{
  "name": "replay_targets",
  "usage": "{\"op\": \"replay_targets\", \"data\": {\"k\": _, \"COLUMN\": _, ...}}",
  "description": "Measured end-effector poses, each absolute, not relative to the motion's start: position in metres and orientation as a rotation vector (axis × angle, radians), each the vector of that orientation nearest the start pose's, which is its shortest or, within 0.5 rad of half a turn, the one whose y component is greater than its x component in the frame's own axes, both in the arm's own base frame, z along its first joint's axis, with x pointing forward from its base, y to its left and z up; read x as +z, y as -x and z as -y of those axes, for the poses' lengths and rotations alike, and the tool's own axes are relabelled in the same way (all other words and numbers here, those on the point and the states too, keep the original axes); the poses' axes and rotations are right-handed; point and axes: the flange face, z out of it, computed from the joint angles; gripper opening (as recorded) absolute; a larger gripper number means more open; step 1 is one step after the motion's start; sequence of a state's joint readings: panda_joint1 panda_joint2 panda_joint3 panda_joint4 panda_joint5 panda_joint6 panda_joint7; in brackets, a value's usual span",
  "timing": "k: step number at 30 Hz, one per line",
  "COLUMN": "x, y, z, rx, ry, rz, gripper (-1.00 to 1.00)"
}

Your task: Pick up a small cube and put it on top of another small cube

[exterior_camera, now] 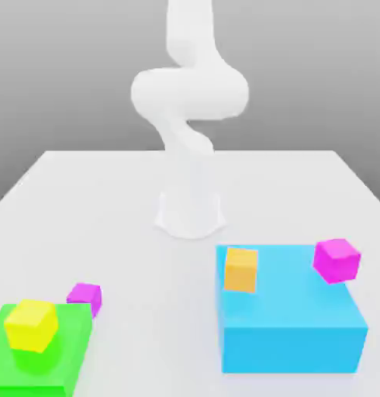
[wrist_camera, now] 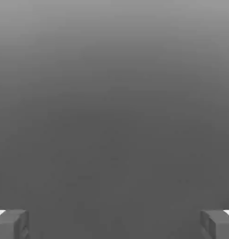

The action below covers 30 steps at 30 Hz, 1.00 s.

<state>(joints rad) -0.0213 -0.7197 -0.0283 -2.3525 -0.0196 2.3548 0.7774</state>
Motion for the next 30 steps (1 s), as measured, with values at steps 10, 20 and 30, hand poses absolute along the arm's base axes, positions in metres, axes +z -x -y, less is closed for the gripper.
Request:
{"op": "replay_targets", "data": {"k": 10, "x": 0.414, "y": -0.423, "z": 0.134, "rx": -0.541, "ry": 2.717, "rz": -1.314, "gripper": 0.00}}
{"op": "replay_targets", "data": {"k": 20, "x": 0.203, "y": -0.322, "z": 0.198, "rx": -0.040, "ry": 2.763, "rz": -1.489, "gripper": 0.00}}
{"op": "replay_targets", "data": {"k": 30, "x": 0.127, "y": -0.311, "z": 0.197, "rx": 0.000, "ry": 2.768, "rz": -1.489, "gripper": -1.00}}
